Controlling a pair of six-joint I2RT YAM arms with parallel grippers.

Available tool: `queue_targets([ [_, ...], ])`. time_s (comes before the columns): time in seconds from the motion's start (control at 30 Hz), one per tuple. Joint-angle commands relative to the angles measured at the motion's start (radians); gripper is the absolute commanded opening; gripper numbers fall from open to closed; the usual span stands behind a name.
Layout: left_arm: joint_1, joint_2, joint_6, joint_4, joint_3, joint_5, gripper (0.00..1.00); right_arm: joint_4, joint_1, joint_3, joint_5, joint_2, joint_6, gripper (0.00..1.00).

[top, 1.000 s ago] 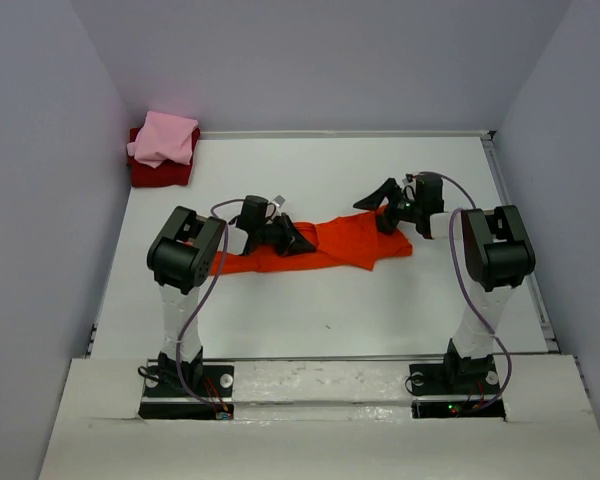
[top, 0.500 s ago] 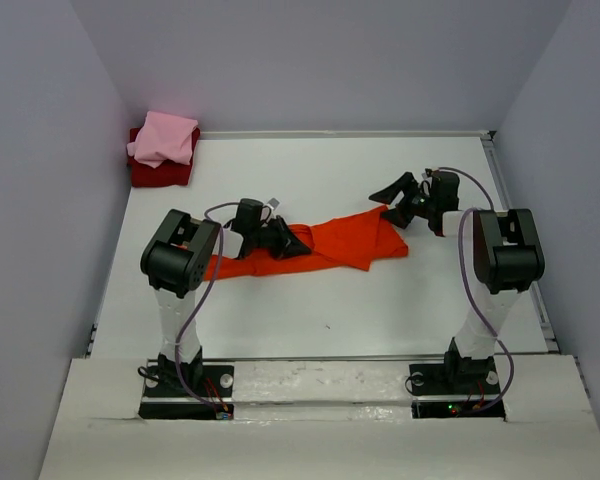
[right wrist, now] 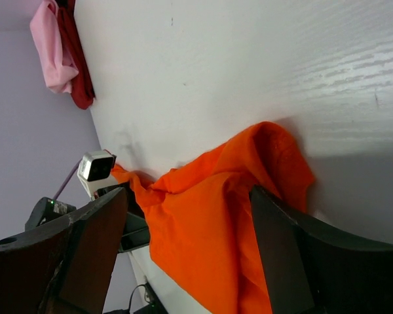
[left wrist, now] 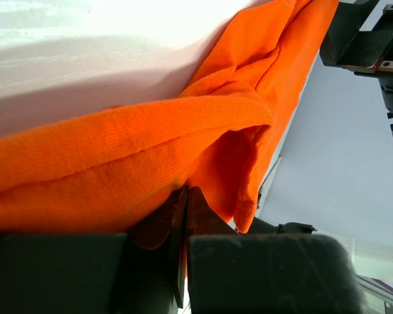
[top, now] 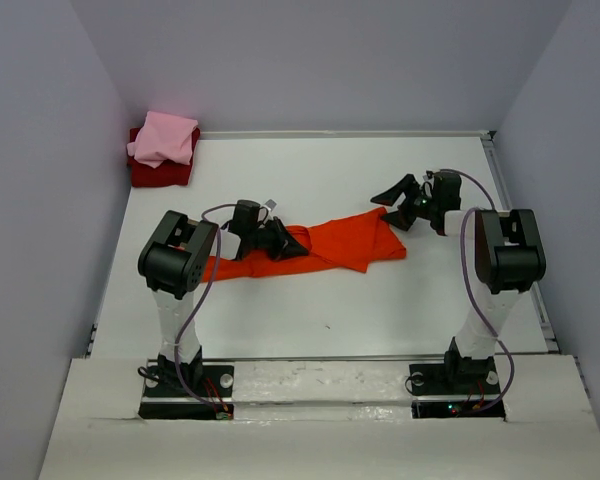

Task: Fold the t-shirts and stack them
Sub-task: Fold the other side of the tshirt into a rectangle

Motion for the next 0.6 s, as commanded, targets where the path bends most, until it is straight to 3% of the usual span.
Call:
queue_targets([
  [0.0, 0.009, 0.025, 0.064, -0.13, -0.017, -0.106, 0.11, -0.052, -0.002, -0.007, -0.018, -0.091, -0.031, 0.8],
  [0.57, 0.009, 0.025, 0.056, -0.124, -0.009, -0.112, 0.11, -0.125, -0.002, -0.063, -0.037, -0.174, -0.048, 0.8],
])
